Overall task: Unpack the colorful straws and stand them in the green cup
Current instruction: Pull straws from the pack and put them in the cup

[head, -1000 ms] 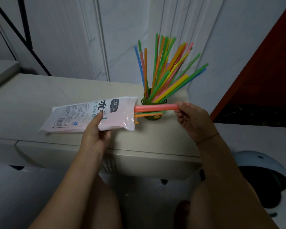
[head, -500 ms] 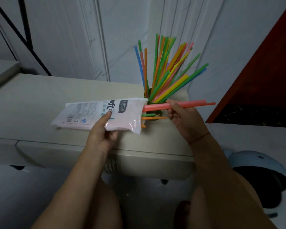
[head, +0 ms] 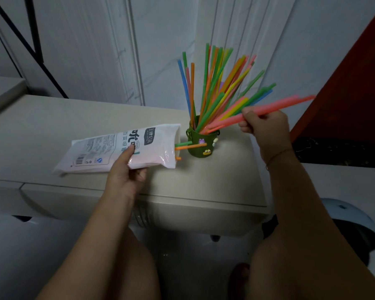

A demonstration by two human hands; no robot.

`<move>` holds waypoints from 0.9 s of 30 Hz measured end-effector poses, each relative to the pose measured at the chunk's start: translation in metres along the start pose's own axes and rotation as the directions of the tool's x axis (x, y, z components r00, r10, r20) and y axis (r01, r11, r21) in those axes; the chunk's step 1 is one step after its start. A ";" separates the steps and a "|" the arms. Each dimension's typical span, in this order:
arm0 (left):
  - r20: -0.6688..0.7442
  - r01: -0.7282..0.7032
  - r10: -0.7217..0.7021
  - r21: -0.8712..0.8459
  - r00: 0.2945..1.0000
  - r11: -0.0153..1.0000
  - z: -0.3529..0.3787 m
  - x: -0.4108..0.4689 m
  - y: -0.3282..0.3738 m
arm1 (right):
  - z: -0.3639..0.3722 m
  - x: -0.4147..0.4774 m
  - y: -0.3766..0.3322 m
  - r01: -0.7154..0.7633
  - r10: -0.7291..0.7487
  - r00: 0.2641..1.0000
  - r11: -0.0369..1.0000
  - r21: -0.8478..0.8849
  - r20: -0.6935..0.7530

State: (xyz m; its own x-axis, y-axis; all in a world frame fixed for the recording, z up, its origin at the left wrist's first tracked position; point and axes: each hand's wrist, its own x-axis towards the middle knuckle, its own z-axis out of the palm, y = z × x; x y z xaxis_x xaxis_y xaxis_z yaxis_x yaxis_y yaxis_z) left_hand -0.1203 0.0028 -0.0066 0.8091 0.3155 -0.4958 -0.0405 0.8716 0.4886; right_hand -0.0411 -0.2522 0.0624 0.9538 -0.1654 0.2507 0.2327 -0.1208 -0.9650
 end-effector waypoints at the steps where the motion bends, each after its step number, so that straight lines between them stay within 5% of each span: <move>1: 0.005 0.003 -0.003 -0.004 1.000 1.000 0.001 0.000 0.000 | 0.006 0.001 0.003 -0.003 0.005 0.999 0.999 -0.037 0.031; 11: 0.079 0.018 -0.014 -0.041 0.997 0.999 0.007 -0.002 -0.007 | 0.041 0.009 0.030 -0.100 0.148 0.975 0.957 -0.271 0.164; 18: 0.093 0.004 0.002 -0.059 0.996 0.998 0.007 0.000 -0.009 | 0.029 -0.003 0.025 -0.043 0.048 0.997 0.995 -0.092 0.054; 27: 0.098 0.015 -0.009 -0.064 0.995 0.998 0.014 -0.007 -0.015 | 0.044 -0.006 0.038 -0.055 0.062 0.996 0.992 -0.117 0.063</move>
State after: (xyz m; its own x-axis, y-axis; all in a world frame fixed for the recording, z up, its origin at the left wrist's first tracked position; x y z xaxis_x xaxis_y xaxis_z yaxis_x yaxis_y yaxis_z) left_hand -0.1170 -0.0175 -0.0008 0.8630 0.2696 -0.4272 -0.0660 0.8986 0.4338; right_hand -0.0301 -0.2130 0.0212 0.9765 -0.1106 0.1847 0.1564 -0.2252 -0.9617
